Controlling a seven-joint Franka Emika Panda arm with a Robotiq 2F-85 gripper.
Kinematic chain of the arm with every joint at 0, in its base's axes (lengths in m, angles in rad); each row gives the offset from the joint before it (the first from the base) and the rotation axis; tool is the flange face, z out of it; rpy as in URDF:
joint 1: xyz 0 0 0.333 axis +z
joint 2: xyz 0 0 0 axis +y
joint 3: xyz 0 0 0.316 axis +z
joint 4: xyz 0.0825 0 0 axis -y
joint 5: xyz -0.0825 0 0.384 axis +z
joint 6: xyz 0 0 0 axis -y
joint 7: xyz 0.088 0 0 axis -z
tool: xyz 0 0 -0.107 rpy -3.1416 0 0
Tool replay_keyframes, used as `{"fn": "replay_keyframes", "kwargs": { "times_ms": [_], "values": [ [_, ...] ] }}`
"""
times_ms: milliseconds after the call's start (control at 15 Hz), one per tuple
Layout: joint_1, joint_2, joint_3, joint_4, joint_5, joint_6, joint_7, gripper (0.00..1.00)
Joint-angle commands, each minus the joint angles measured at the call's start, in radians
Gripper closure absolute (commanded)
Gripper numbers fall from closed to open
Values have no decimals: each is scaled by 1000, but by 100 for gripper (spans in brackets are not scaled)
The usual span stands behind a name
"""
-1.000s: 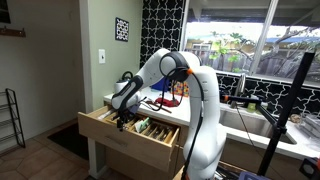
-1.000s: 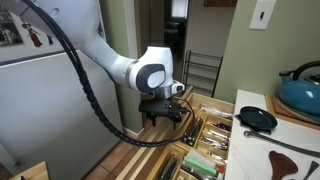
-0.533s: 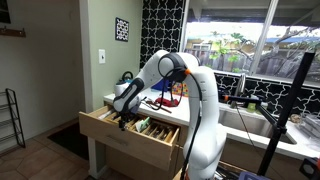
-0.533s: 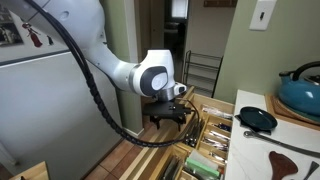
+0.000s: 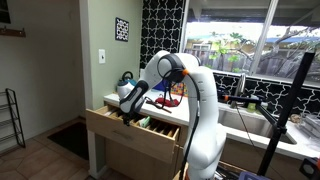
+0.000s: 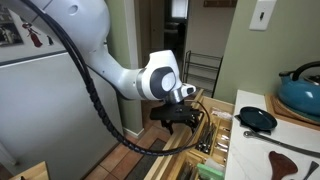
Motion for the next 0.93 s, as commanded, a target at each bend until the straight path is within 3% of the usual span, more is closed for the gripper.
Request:
{"fn": "replay_keyframes", "kwargs": {
  "times_ms": [0,533,867],
  "values": [
    [19,27,-51,32,-92,6,124,0],
    [30,37,-73,40,-159,-14,282,0],
    [12,-43,-53,1,-66,-12,321,0]
  ]
}}
